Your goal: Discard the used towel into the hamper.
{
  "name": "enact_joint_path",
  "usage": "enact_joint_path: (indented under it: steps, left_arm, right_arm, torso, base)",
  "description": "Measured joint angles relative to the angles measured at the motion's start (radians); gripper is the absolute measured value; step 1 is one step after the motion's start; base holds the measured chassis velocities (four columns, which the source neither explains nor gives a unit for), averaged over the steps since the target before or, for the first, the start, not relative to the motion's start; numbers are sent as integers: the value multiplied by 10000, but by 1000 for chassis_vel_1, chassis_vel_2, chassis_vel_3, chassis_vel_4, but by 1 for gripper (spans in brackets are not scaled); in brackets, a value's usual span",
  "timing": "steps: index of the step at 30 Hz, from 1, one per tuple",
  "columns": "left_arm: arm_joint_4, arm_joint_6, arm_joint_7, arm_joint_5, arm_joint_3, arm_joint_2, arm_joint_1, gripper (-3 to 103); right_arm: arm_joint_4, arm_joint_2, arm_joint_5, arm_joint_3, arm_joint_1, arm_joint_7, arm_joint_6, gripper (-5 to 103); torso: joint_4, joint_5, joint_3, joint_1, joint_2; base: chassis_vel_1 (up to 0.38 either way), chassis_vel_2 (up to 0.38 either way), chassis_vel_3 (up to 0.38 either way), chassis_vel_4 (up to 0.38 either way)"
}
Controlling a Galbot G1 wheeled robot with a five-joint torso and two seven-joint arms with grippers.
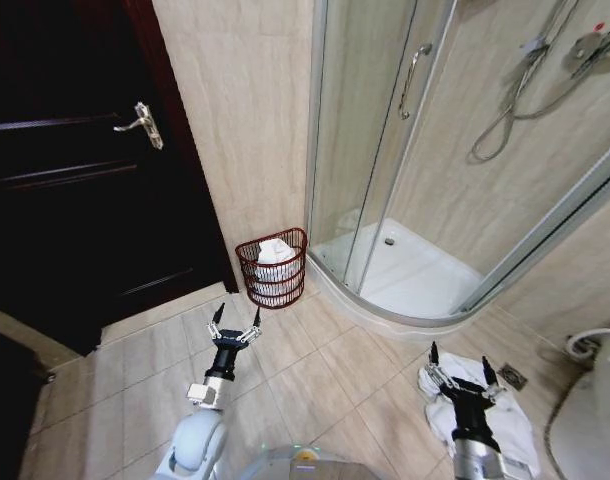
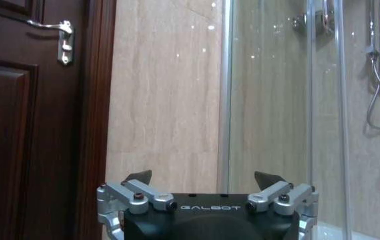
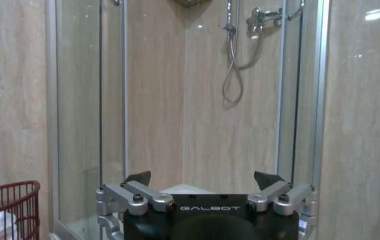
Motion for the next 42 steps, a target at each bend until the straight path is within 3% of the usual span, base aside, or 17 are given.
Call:
enact_joint_path:
  steps: [42]
  left_arm:
    - [87,-33,49,86,-24,-44,-1,100]
  right_arm:
    - [-33,-122,182,116,86,-76,-85,100]
  torso:
    - [0,0,-1094,-615,-1707]
  base:
    - [-13,-10,-11,-14]
